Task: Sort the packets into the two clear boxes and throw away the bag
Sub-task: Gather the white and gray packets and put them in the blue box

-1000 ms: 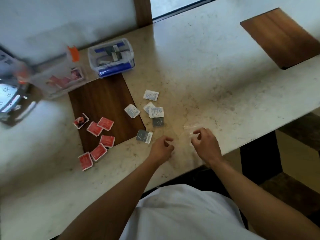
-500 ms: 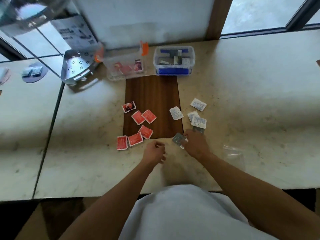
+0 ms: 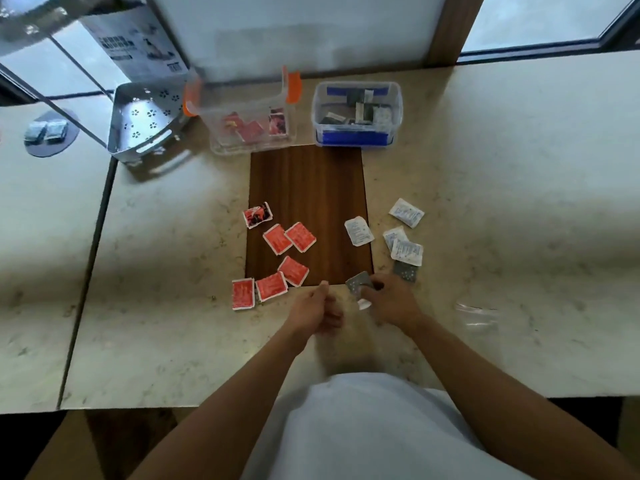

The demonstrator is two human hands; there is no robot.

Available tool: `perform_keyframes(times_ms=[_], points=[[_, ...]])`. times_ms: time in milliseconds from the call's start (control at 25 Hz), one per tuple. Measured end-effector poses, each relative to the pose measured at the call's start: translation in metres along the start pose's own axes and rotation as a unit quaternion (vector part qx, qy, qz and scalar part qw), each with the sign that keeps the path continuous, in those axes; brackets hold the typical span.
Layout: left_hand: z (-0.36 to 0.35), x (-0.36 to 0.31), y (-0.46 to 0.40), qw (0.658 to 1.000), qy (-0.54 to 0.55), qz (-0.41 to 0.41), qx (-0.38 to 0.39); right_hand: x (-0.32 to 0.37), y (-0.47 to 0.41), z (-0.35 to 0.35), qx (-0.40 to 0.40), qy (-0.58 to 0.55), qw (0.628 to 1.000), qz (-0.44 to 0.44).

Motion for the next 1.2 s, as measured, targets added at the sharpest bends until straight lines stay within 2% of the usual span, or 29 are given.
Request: perform_keyframes(times_ms=[120, 200, 280, 360, 440, 560, 600, 680, 760, 840, 920, 1040, 1120, 1200], points=[[-0.016, -0.019, 0.002, 0.997, 0.011, -0.04, 0.069, 0.006, 0.011, -0.002, 0.111, -0.098, 0.989, -0.029], [-0.017, -0.031, -0.001, 0.994, -0.03, -0.085, 0.063, 0.011, 0.015, 0.0, 0.155, -0.053, 0.986, -0.007], [-0.018, -0.035, -0.004, 0.992, -0.062, -0.097, 0.058, 0.01, 0.007, 0.012, 0.103, -0.061, 0.993, -0.006], [-0.021, -0.03, -0.011, 0.994, -0.045, -0.058, 0.075, 0.002, -0.001, 0.023, 0.04, -0.154, 0.987, -0.032], [-0.031, -0.024, -0.014, 0.992, 0.011, -0.005, 0.127, 0.004, -0.005, 0.023, 0.04, -0.197, 0.979, -0.039], [-0.055, -0.024, -0.009, 0.972, 0.063, 0.048, 0.221, 0.017, -0.011, 0.01, 0.113, -0.124, 0.986, -0.015], [-0.06, -0.024, -0.008, 0.969, 0.056, 0.054, 0.233, 0.021, -0.015, 0.011, 0.102, -0.102, 0.99, 0.001], [-0.063, -0.024, -0.01, 0.974, 0.034, 0.057, 0.219, 0.019, -0.029, 0.036, -0.023, -0.067, 0.997, 0.024], [-0.058, -0.022, -0.018, 0.982, 0.016, 0.057, 0.178, 0.012, -0.038, 0.068, -0.156, 0.044, 0.986, 0.031], [-0.053, -0.023, -0.023, 0.984, 0.025, 0.061, 0.164, 0.002, -0.047, 0.08, -0.17, 0.183, 0.968, 0.012], [-0.05, -0.024, -0.027, 0.983, 0.043, 0.06, 0.167, 0.0, -0.053, 0.081, -0.143, 0.248, 0.958, 0.016], [-0.051, -0.031, -0.025, 0.981, 0.072, 0.06, 0.172, 0.013, -0.049, 0.098, -0.2, 0.182, 0.961, 0.052], [-0.052, -0.034, -0.022, 0.977, 0.109, 0.066, 0.171, 0.013, -0.042, 0.112, -0.24, 0.088, 0.966, 0.03], [-0.053, -0.037, -0.02, 0.973, 0.134, 0.073, 0.174, -0.001, -0.039, 0.102, -0.186, -0.083, 0.978, -0.035]])
Point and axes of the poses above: each hand's wrist, its own y-axis away from the middle knuckle, its own z-axis out of the back of the hand, x = y × z, the point moved 9 cm from there along -y, towards the middle knuckle, and after that the axes turned 6 degrees about -y, right-handed, at the moved point
